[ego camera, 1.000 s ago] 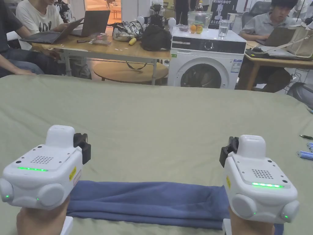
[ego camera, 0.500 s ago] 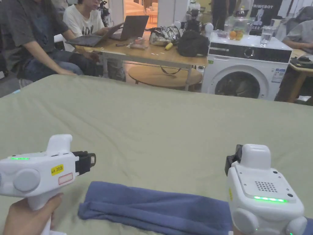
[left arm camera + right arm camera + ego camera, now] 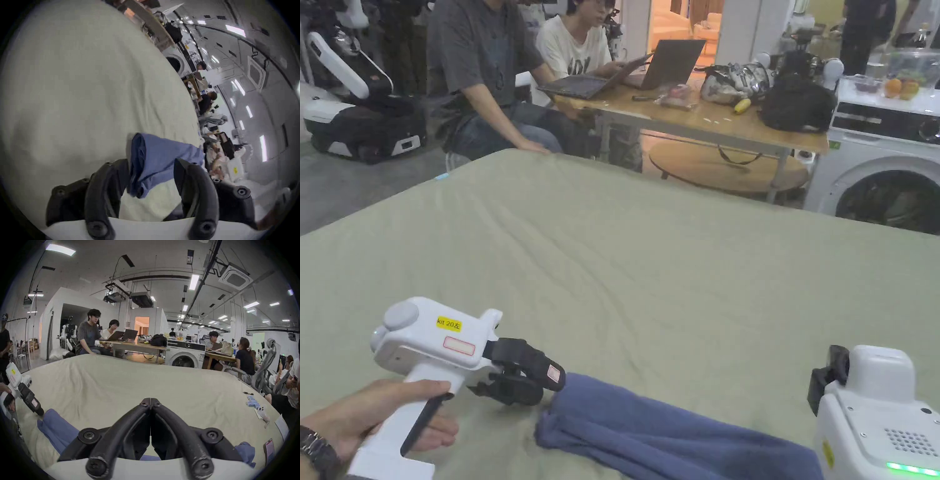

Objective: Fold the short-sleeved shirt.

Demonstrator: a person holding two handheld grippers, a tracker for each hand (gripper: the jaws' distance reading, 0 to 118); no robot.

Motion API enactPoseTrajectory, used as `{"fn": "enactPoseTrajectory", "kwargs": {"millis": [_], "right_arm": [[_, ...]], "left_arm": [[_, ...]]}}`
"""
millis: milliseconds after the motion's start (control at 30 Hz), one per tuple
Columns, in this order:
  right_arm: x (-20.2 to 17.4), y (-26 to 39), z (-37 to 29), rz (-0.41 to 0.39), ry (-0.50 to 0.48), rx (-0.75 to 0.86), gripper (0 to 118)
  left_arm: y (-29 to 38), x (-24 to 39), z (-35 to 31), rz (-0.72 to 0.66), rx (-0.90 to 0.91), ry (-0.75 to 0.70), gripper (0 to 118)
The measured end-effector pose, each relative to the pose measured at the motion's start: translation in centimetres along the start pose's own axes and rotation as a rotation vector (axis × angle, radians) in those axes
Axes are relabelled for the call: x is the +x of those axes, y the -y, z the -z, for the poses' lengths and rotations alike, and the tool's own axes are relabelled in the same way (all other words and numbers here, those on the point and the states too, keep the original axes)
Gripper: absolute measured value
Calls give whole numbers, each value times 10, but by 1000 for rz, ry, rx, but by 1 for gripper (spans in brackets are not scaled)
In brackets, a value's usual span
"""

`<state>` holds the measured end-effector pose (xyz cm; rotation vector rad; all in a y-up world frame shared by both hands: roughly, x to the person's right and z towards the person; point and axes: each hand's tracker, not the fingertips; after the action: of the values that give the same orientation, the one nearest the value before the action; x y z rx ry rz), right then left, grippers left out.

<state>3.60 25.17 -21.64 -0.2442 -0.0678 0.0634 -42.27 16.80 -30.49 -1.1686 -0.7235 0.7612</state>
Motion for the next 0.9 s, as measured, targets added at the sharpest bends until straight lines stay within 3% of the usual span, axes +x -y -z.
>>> {"fn": "enactPoseTrajectory", "kwargs": {"millis": [100, 200, 233, 300, 333, 400, 433, 633, 900], "right_arm": [[2, 3, 0, -3, 2, -13, 0], [6, 5, -1, -6, 5, -26, 0], [8, 6, -2, -6, 7, -27, 0], [11, 8, -3, -7, 12, -28, 0], [12, 8, -3, -7, 16, -30, 0], [16, 9, -3, -1, 17, -37, 0], [17, 9, -2, 3, 16, -41, 0], [28, 10, -1, 11, 34, -44, 0], [38, 3, -1, 28, 46, -27, 0]], "left_arm": [[-12, -32, 25, -37, -93, -11, 61], [-10, -42, 43, -85, -55, 193, 60], [-8, -43, 47, -94, -38, 202, 51], [-9, -43, 56, -38, -40, 172, 16], [-8, -41, 60, -19, -40, 106, 8], [-7, -46, 61, -44, -29, 67, 7], [-8, -42, 58, -56, 11, 140, 6], [11, -10, 43, 27, 90, -12, 5], [9, 9, -14, 26, 212, -23, 5]]}}
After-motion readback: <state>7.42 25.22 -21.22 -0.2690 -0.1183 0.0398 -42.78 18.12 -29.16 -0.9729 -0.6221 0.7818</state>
